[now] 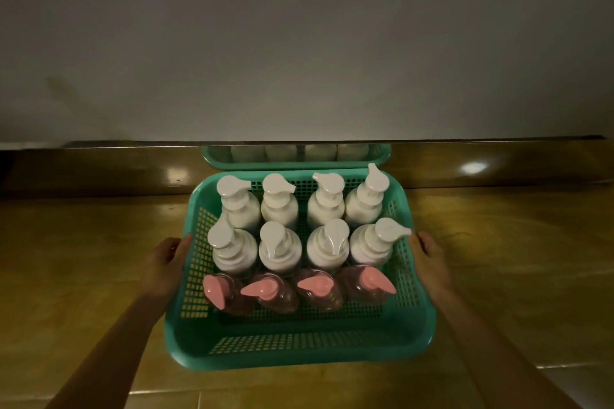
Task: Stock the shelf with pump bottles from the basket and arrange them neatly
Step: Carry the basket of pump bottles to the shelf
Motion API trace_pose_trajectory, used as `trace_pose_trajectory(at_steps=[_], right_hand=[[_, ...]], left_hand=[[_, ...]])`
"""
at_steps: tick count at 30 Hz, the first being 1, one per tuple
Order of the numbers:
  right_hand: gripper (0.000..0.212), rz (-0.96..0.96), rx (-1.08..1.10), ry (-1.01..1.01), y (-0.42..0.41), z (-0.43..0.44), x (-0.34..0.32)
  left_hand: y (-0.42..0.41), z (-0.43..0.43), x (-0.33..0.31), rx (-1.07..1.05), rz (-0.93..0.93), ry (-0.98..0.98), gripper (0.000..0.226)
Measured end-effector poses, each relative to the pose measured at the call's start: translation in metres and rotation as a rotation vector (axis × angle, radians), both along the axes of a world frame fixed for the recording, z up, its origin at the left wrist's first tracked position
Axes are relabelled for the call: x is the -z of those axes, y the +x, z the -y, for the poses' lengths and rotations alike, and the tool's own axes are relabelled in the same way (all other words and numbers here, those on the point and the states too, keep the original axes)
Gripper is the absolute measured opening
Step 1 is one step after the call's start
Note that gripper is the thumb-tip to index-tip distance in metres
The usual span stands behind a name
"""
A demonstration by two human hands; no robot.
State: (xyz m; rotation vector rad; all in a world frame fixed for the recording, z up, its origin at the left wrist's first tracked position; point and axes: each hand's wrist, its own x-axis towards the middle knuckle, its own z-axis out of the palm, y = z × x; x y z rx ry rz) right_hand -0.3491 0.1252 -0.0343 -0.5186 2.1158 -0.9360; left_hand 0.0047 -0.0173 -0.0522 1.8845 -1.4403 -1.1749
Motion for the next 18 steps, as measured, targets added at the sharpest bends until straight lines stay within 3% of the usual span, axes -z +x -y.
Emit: trace_pose_trajectory(at_steps=[11,18], right_hand=[[0.033,-0.025,0.072,-0.065,0.008,-0.010,-0.006],[0.030,-0.063,0.098,-0.084,0.019,-0.051,-0.104]], left_hand=[[-0.006,-0.007,-0.021,-0.009,0.014,-0.122,0.036],[0.006,-0.037,-0.119,0.006,-0.012,-0.141,0.035]])
